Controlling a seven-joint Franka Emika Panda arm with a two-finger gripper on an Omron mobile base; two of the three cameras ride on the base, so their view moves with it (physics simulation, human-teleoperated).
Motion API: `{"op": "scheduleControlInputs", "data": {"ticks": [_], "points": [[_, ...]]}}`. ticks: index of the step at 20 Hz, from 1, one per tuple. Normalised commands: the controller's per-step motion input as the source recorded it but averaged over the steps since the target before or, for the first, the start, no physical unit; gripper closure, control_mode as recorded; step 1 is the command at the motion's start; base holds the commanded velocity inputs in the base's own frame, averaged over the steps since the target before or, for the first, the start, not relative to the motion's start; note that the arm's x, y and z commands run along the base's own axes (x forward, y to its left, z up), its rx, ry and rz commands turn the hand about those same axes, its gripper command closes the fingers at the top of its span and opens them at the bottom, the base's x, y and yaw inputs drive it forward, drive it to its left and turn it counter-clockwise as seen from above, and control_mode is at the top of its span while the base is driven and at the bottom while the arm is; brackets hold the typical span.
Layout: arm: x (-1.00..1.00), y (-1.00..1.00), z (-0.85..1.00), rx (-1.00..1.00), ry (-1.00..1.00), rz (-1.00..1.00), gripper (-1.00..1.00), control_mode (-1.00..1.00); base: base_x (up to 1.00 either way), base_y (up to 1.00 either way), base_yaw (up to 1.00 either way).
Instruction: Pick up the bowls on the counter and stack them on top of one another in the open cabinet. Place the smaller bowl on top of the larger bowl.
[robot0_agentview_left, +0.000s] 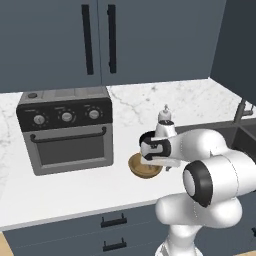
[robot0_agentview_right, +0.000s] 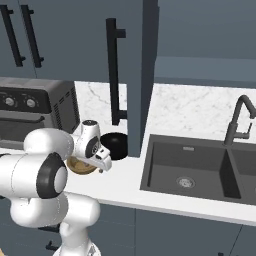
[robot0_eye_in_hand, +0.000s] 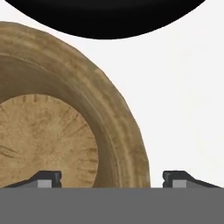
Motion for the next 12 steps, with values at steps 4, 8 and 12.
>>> {"op": "scheduleControlInputs", "data": {"ticks": [4, 8, 12], "points": [[0.00, 0.00, 0.00, 0.00, 0.00, 0.00, 1.00, -1.00, 0.00, 0.00, 0.00], [-0.07, 0.00, 0.03, 0.00, 0.00, -0.01, 1.00, -1.00, 0.00, 0.00, 0.00], [-0.30, 0.00, 0.10, 0.00, -0.01, -0.05, 1.00, -1.00, 0.00, 0.00, 0.00]]}}
